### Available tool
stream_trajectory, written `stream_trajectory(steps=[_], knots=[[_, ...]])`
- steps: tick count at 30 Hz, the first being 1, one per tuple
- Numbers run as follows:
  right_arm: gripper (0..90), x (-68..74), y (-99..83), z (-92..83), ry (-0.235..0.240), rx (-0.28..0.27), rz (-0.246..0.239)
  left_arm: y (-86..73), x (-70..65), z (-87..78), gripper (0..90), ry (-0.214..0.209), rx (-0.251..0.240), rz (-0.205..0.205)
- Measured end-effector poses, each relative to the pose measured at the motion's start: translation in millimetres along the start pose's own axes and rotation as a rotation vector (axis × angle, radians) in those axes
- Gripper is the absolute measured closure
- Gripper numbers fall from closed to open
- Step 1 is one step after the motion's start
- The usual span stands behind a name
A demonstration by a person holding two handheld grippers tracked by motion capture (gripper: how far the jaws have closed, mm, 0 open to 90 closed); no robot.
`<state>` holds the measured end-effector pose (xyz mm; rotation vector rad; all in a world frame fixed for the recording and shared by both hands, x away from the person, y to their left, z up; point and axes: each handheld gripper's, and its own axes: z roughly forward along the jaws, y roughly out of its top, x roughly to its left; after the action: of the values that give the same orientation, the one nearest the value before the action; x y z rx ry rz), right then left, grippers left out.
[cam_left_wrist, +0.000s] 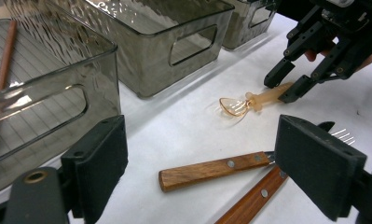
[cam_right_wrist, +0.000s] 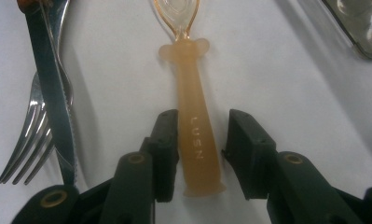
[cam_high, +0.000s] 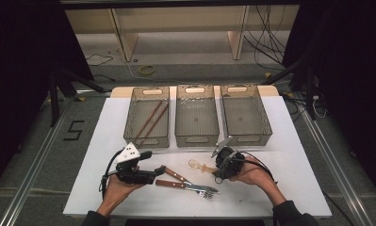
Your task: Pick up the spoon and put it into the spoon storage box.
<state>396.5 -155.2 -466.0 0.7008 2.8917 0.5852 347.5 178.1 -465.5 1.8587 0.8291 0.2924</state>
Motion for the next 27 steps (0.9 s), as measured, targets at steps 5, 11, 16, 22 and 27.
stream_trajectory(steps=[5,11,16,22,27], knots=[[70.2,0.5,-0.8,-0.7,-0.002,0.001,-0.006,-0.6,-0.6,0.1,16.7,-0.001,0.009,0.016],[73.4,1.7,-0.1,-0.7,-0.008,0.010,-0.001,-2.0,-1.4,-1.0,16.7,0.001,0.005,0.021],[74.5,0.6,-0.5,-1.1,0.001,0.007,0.016,-3.4,-0.9,-0.3,16.8,0.003,0.006,0.022],[74.9,-0.7,-1.8,-3.8,0.005,-0.016,0.019,-5.1,2.1,-0.7,16.8,0.007,0.005,0.019],[74.9,-2.6,-4.1,-10.8,0.016,-0.058,0.042,-5.9,3.0,-1.0,16.8,0.007,0.005,0.019]])
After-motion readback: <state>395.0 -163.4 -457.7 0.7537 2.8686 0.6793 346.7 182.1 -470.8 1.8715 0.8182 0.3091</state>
